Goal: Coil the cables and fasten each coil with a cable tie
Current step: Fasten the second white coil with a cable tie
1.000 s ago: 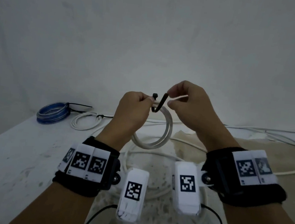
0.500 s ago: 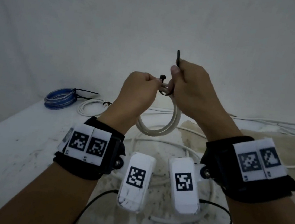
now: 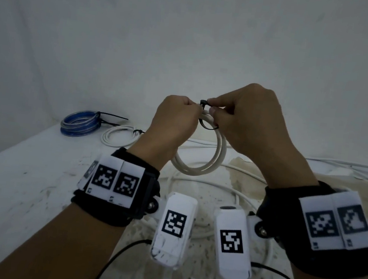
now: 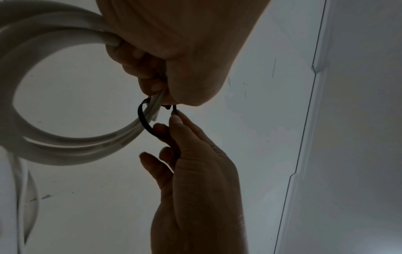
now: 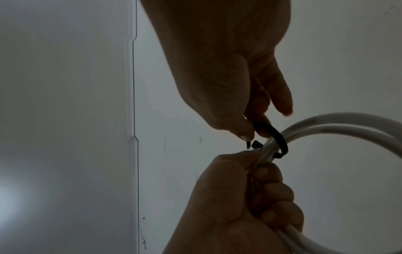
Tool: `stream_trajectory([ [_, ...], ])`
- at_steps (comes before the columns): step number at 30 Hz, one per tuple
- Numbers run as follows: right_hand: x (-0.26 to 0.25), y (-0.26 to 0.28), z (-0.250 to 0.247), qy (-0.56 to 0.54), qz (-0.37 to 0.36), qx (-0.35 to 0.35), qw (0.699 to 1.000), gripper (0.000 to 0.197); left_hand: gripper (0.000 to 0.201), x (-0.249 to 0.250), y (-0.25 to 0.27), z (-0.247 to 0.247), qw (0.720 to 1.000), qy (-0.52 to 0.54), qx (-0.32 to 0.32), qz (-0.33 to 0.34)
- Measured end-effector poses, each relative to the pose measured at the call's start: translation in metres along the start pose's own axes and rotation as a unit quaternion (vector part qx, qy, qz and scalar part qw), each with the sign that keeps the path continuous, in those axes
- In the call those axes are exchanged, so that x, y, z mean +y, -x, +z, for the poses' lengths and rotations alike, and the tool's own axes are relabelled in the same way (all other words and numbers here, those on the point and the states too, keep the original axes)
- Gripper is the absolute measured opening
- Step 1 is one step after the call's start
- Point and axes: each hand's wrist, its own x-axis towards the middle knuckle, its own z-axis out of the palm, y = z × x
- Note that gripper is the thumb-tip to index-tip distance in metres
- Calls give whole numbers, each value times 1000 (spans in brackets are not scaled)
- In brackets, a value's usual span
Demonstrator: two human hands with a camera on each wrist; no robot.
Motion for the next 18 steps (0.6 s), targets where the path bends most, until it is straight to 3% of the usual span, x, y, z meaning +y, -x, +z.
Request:
stream_trajectory([
  [8,1,0,-4,30,9,-7,999,21,23,-3,-2,1,1000,-12,-2,13],
  [12,0,0,-5,40,25,14,999,20,22,-6,-2,3,998,-41,4,45],
  [18,1,1,-4,32,28,-13,999,18,20,-9,-4,3,993,-83,7,80],
])
